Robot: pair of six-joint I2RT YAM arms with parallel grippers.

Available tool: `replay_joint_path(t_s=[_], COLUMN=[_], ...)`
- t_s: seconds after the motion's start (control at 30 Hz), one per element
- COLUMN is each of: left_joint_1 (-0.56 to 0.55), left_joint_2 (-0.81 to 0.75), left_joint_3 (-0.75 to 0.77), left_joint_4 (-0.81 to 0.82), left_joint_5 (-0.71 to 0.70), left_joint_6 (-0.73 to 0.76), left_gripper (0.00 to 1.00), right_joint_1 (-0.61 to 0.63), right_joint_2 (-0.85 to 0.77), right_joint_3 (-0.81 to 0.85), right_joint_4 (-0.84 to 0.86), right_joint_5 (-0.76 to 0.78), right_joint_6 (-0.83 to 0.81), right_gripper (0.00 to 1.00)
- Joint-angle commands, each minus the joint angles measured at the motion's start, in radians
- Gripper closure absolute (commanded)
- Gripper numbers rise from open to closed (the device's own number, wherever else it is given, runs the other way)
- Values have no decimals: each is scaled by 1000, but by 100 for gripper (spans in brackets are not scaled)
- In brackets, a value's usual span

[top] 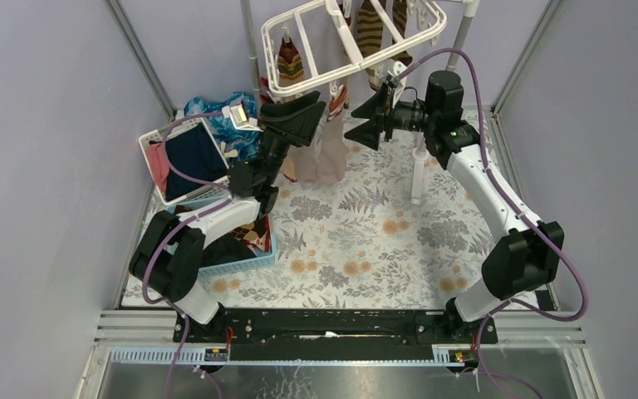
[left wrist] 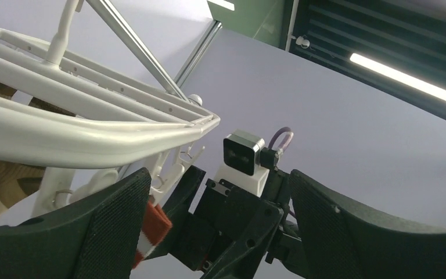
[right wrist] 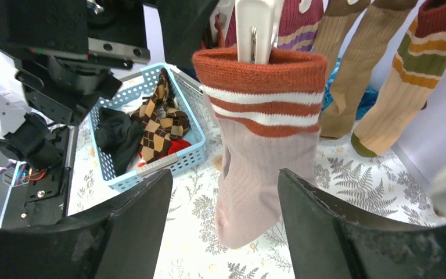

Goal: Clip the socks to the hanger
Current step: Clamp the sock onto the hanger, then pick up the sock from the bin.

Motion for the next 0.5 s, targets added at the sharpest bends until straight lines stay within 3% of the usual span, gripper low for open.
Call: replay_joint_path(t_s=[0.0,0.23,0.47], left_joint_1=[5,5,6], left_joint_2=[-52,-123,-242], left_joint_3=[-49,-125,-232], left_joint_4=[-26,-98,-123], left_joint_5=[-23,44,342], left_joint_6=[42,32,5], left_gripper=[8,7,7], right_joint_1=[-5,-5,-6], right_joint_2=[-80,-157,-298], right_joint_3=[-47,-125,-220], right_joint_4=[-35,-196,-406], right_joint_5=[36,71,98], right_joint_6=[-94,-219,-395], right_gripper=[24,19,16])
